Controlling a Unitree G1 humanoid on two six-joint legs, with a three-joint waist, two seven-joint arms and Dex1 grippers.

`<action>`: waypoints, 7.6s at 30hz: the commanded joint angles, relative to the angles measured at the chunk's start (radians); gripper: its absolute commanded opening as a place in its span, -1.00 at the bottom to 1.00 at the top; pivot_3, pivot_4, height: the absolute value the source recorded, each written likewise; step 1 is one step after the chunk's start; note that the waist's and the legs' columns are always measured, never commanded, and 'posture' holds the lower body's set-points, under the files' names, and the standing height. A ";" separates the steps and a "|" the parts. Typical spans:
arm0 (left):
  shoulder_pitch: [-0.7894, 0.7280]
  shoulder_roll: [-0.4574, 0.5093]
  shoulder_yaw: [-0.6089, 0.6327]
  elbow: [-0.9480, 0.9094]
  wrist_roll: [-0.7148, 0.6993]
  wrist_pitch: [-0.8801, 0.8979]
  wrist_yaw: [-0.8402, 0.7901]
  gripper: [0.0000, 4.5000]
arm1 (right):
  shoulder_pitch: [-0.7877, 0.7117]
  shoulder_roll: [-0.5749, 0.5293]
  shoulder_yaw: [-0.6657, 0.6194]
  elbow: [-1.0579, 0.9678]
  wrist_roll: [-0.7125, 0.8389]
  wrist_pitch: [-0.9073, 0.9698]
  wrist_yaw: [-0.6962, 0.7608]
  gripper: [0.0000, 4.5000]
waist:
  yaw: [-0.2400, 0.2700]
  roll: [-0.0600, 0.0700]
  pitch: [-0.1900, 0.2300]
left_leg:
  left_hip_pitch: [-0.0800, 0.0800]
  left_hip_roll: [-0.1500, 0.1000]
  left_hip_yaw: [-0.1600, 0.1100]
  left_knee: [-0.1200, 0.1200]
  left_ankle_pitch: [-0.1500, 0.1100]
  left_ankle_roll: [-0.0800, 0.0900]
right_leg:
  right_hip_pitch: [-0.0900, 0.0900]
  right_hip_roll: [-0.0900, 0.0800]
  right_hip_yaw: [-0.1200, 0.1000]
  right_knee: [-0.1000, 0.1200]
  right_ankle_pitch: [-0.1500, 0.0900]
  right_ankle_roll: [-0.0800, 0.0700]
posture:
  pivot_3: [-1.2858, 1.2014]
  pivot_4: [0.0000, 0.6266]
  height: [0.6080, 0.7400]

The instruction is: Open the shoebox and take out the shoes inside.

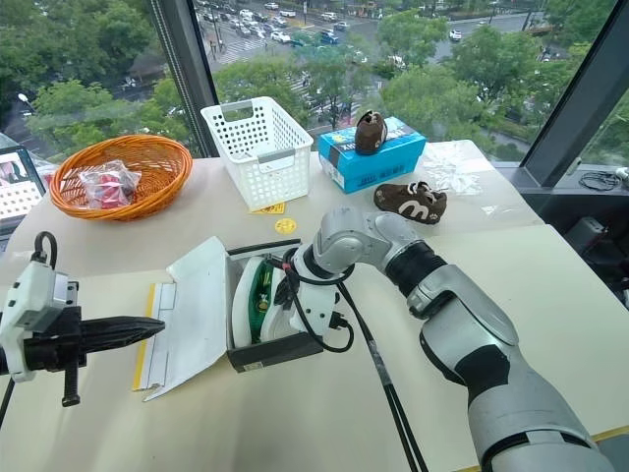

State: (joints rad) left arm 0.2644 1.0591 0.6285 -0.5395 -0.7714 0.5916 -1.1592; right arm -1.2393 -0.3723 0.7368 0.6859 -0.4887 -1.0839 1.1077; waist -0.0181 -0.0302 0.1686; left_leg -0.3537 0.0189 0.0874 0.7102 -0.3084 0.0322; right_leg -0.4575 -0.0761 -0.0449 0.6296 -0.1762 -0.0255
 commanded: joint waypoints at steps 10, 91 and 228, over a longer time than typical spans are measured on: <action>-0.049 0.006 -0.021 -0.001 0.021 -0.006 -0.006 -1.00 | 0.024 -0.035 -0.021 -0.093 0.111 0.106 0.070 -0.98 | 0.000 0.000 0.000 | 0.000 0.000 0.000 0.000 0.000 0.000 | 0.000 0.000 0.000 0.000 0.000 0.000 | 0.03 -0.52 0.86; -0.171 0.066 -0.105 0.087 0.061 0.014 -0.104 -1.00 | 0.340 -0.258 -0.367 -0.691 -0.123 0.509 -0.396 -0.98 | 0.001 -0.002 0.002 | -0.017 -0.002 0.000 0.001 0.003 -0.005 | -0.014 0.000 0.000 -0.001 0.002 0.009 | 0.03 -0.52 0.86; -0.169 0.012 -0.165 0.033 0.057 0.013 -0.042 -1.00 | -0.195 0.096 0.221 0.240 -0.681 -0.197 -0.939 0.97 | -0.038 -0.004 0.000 | -0.013 -0.001 0.001 0.000 0.005 -0.008 | -0.014 0.001 0.003 0.003 0.002 0.006 | 0.03 -0.52 0.86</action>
State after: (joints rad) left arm 0.0985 1.0703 0.4494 -0.4882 -0.7081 0.6130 -1.2042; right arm -1.4705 -0.3058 0.8934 0.9066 -1.1333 -1.2317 0.1989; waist -0.0560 -0.0340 0.1691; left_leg -0.3670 0.0184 0.0884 0.7098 -0.3034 0.0238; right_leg -0.4718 -0.0746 -0.0415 0.6325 -0.1740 -0.0196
